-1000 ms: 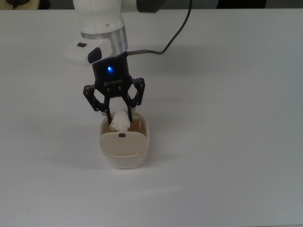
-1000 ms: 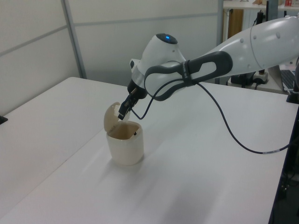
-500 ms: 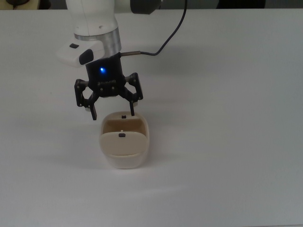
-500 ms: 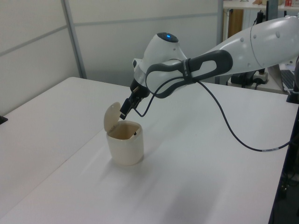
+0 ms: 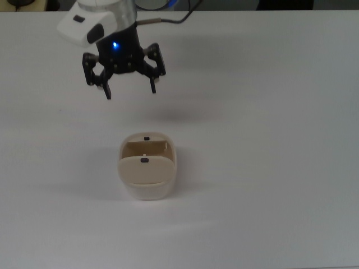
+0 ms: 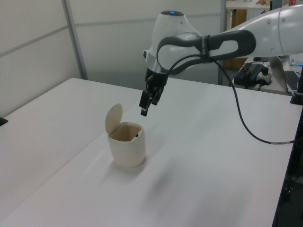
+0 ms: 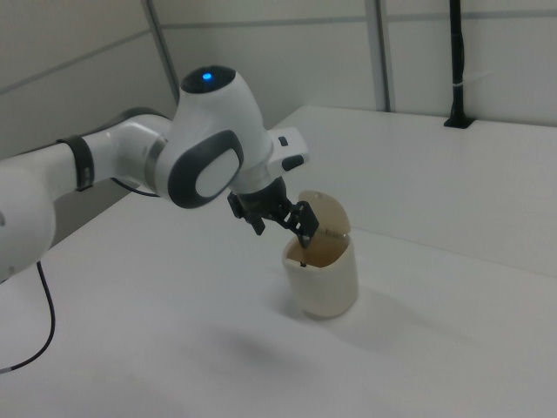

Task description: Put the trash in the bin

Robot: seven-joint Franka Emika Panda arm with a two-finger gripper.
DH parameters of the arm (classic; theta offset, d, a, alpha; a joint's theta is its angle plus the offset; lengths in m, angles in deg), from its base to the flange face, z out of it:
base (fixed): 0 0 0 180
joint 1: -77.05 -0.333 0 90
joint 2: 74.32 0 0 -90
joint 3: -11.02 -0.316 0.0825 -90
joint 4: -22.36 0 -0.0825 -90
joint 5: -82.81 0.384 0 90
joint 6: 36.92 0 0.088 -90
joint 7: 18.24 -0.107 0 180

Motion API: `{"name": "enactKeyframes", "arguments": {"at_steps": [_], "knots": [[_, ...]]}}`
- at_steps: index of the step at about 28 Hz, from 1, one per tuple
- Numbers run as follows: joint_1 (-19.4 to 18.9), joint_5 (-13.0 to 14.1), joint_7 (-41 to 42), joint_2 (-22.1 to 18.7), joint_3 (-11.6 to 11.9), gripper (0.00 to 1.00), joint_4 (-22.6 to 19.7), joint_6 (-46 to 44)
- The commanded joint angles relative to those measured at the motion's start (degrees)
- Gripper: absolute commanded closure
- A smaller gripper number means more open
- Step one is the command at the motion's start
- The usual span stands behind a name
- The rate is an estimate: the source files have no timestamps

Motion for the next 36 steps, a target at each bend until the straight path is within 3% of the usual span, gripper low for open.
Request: {"name": "enactKeyframes", "arguments": {"at_steps": [1, 9, 19, 24, 36], "knots": [[-0.75, -4.21, -0.93, -1.39, 0.43, 0.00, 2.71, -9.74], [-1.01, -10.11, -11.64, -3.05, -0.18, 0.00, 6.94, -22.59], [-1.63, -9.41, -13.32, -8.68, -0.36, 0.00, 6.32, -26.90], [-4.35, -9.32, -13.41, -8.51, -0.45, 0.00, 6.41, -25.67], [-4.18, -6.94, -12.53, -8.16, -0.18, 0.00, 5.79, -25.67]]}}
